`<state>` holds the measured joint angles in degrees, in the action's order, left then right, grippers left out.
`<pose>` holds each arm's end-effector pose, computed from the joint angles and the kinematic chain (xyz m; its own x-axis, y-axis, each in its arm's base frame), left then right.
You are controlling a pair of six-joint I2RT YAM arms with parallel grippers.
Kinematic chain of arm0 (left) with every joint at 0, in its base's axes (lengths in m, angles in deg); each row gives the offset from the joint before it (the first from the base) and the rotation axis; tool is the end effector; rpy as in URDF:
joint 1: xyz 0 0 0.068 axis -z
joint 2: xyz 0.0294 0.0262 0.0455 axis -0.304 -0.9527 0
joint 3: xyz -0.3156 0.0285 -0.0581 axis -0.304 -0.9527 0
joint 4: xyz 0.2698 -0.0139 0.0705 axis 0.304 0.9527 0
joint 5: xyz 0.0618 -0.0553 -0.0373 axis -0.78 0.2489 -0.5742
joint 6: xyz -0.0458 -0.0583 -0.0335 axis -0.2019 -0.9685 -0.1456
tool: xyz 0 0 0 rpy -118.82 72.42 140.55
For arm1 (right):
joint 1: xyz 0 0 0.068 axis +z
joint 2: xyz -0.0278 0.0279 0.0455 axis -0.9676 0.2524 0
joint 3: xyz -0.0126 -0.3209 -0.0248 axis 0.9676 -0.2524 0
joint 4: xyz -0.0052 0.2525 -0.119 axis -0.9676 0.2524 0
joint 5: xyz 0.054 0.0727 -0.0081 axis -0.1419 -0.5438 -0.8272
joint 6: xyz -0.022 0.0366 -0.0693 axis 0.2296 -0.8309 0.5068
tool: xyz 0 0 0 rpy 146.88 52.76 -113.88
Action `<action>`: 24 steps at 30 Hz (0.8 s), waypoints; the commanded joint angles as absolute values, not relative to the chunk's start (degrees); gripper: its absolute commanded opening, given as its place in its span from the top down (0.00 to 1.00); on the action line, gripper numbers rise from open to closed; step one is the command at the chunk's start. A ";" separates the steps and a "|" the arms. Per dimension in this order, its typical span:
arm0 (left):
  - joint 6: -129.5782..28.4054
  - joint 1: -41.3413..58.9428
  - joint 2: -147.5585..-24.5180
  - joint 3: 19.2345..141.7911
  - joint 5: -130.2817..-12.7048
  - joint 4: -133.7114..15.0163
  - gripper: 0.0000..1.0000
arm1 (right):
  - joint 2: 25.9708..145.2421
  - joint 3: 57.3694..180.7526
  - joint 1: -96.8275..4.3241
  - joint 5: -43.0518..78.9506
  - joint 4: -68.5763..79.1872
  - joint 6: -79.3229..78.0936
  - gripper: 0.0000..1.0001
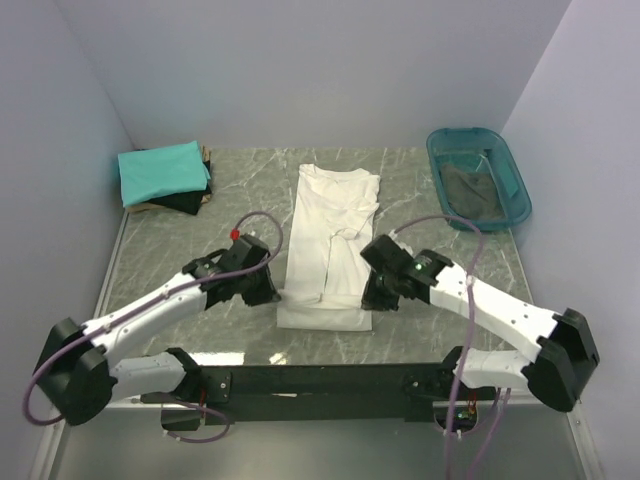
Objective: Fold and stack the t-shirts
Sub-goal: Fold the tshirt
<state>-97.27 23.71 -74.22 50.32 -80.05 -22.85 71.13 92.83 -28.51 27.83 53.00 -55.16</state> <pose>0.1715 -0.1508 0.2342 -0.8878 -0.3510 -0.2977 -0.1821 0.8619 -0.4732 0.1556 0.1622 0.2501 -0.9285 0.2916 -0.2300 0.2017 0.9159 0.3471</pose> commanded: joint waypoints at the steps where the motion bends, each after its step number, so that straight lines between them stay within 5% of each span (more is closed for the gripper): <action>1: -87.80 20.72 -79.43 56.85 -76.25 -28.59 1.00 | 75.62 99.22 -33.18 29.19 51.38 -45.85 1.00; 24: -79.70 6.21 -115.92 87.79 -68.68 -27.54 1.00 | 107.97 127.00 -53.49 22.78 54.46 -25.44 1.00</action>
